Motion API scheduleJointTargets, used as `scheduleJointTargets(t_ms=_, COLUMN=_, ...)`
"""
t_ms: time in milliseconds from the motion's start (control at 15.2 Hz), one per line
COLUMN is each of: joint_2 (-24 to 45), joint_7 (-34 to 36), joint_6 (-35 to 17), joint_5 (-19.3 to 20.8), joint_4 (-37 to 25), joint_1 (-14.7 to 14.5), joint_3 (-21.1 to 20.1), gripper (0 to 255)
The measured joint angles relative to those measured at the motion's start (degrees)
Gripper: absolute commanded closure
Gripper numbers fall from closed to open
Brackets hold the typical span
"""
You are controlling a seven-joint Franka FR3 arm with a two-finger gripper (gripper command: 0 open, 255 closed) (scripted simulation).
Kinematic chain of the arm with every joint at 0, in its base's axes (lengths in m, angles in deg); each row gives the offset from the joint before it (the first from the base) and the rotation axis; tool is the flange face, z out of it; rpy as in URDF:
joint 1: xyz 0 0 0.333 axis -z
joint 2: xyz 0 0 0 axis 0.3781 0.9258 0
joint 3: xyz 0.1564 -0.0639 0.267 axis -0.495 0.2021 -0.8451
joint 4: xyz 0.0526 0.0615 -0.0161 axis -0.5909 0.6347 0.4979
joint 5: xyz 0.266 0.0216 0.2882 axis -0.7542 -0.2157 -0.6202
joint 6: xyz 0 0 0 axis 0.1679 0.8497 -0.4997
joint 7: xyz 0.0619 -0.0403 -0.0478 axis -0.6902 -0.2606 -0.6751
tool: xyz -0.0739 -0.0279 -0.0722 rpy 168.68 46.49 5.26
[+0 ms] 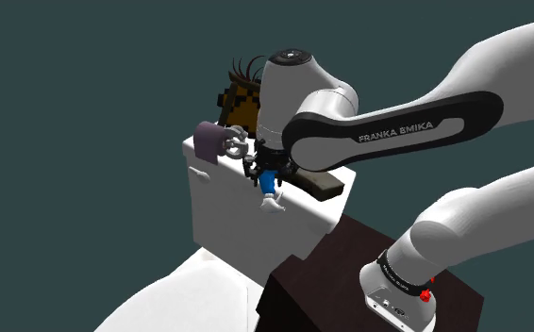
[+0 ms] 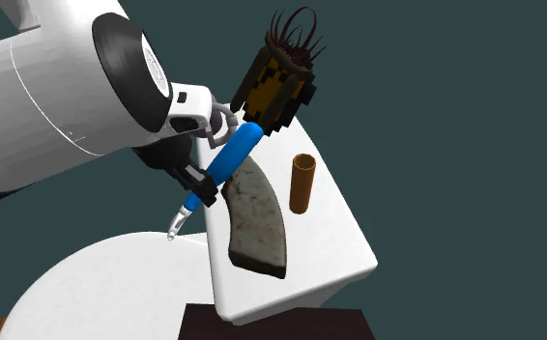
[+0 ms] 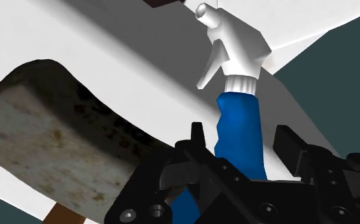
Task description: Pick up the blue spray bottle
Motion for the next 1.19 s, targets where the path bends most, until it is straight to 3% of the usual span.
scheduleJointTargets(t_ms=594, joint_2=0.11, joint_7=0.07, joint_6=-0.26, joint_5=0.03, joint_4=0.01, joint_1=0.01, joint_3=-0.12, gripper=255)
scheduleJointTargets(t_ms=1188, joint_2=-2.91, joint_7=-1.77, joint_6=6.45, joint_5=-0.77, joint_4=-3.87, joint_1=-0.6, joint_3=2.04, gripper=255)
